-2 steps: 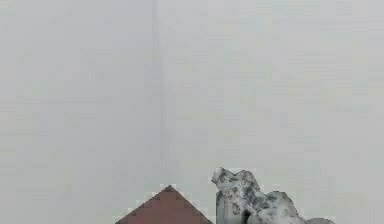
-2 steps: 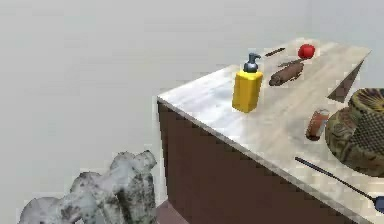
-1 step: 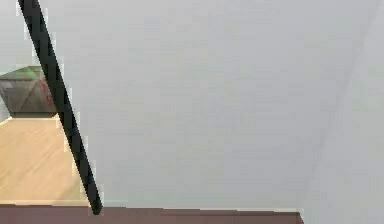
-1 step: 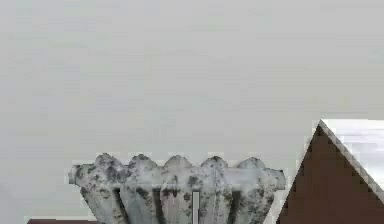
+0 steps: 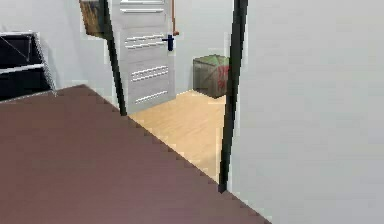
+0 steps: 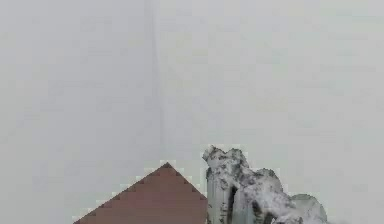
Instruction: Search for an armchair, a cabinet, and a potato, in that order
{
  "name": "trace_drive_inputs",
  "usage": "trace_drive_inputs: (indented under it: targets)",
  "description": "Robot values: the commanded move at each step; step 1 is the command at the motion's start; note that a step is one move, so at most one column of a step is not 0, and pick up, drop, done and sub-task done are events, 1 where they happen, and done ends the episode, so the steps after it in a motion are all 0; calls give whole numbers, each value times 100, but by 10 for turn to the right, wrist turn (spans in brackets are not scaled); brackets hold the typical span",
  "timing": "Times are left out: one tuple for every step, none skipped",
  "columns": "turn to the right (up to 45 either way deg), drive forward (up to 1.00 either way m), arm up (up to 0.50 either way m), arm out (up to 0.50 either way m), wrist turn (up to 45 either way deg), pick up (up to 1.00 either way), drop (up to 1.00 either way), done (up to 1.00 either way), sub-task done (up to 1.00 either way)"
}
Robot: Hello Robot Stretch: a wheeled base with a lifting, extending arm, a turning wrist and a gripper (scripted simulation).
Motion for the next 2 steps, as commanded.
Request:
trace_drive_inputs:
  targets:
    - [-90, 0, 0, 0, 0, 0, 0, 0, 0]
    - [0, 100, 0, 0, 0, 0, 0, 0, 0]
